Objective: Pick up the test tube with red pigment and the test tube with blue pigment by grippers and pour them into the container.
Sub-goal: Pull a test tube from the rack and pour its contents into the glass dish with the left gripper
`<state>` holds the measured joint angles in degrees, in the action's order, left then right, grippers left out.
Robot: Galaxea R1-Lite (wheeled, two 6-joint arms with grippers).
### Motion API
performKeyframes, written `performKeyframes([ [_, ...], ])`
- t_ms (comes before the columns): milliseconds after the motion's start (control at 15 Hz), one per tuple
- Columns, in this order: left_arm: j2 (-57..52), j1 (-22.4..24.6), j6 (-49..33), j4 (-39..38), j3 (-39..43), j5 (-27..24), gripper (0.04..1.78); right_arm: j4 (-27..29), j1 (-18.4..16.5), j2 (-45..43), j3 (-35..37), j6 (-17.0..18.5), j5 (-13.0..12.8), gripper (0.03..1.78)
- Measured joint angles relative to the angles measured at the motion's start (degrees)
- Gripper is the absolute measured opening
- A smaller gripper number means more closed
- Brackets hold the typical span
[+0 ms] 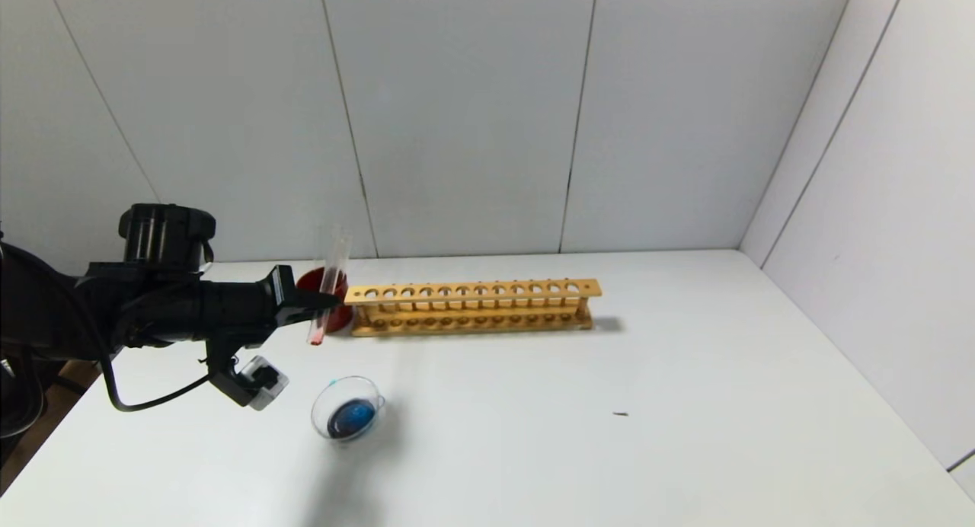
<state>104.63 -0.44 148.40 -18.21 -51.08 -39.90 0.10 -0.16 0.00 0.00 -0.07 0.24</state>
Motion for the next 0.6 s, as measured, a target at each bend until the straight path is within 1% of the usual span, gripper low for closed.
performKeyframes([
  [600,-1.4,-0.1,4.3,0.0,1.4,-0.8,0.31,0.0,0.0,0.0,0.0,0.0,0.0,1.75],
])
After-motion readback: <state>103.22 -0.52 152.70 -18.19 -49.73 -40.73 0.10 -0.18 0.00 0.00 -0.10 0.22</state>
